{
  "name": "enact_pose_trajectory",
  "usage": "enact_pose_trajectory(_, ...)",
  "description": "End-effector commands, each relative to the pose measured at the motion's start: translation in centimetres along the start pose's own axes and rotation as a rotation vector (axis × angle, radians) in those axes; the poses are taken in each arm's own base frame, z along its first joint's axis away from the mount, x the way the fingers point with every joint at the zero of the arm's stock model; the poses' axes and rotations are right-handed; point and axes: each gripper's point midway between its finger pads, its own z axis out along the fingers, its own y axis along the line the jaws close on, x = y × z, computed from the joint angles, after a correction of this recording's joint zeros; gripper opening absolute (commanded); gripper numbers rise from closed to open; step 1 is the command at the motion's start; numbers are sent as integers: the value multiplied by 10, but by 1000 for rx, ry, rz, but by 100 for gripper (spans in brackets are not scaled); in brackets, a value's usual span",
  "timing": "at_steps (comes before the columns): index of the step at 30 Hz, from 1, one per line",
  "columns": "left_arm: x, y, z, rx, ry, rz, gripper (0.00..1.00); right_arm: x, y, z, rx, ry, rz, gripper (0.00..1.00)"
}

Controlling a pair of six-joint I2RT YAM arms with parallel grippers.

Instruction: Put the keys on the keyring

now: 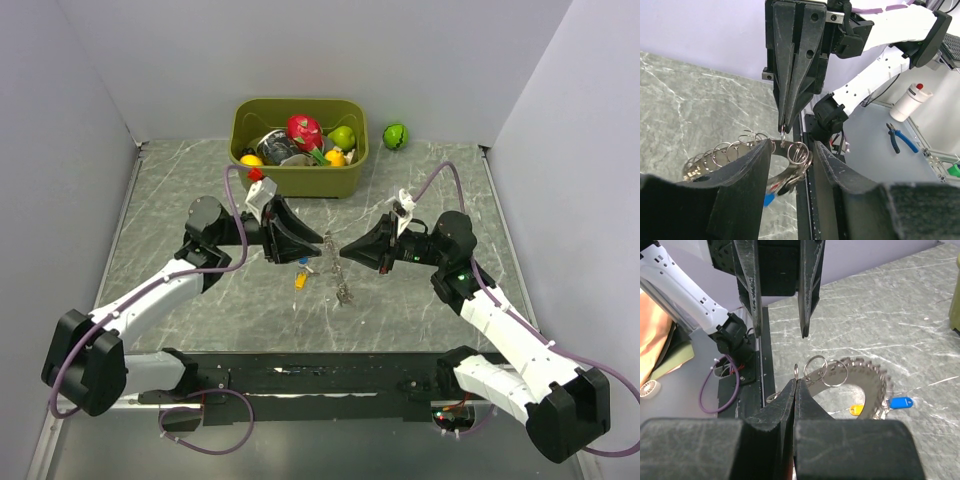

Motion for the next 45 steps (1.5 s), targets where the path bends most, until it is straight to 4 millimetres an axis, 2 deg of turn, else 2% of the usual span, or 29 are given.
enact_pose_trajectory(1, -9, -6, 5, 37, -8, 41, 43, -23, 7, 1, -17, -64, -79, 0)
enact_pose_trajectory(12, 5, 8, 20, 18, 28, 1, 40, -24, 7, 1, -12, -64, -78, 0)
enact_pose_trajectory(23, 10, 13, 27, 16, 40, -1, 30, -24, 5, 2, -10, -64, -75, 0)
enact_pose_trajectory(30, 12, 13, 31, 29, 55, -1, 15, -22, 5, 2, -9, -63, -70, 0)
enact_pose_trajectory(32, 13, 13, 32, 35, 60, 4, 1, -22, 5, 2, -7, -63, -66, 0)
enact_pose_trajectory(37, 15, 12, 32, 14, 77, 18, 1, -23, 4, 1, 2, -72, -64, 0)
enact_pose_trajectory(39, 18, 17, 30, -24, 87, 28, 1, -27, 4, 0, 15, -88, -69, 0)
enact_pose_trajectory(42, 15, 22, 27, -77, 81, 63, 1, -31, 3, -2, 41, -111, -80, 45)
enact_pose_trajectory(43, 13, 22, 25, -91, 81, 70, 1, -32, 2, -4, 53, -120, -83, 66)
enact_pose_trajectory(45, 15, 23, 24, -104, 86, 80, 1, -35, 3, -6, 64, -134, -99, 80)
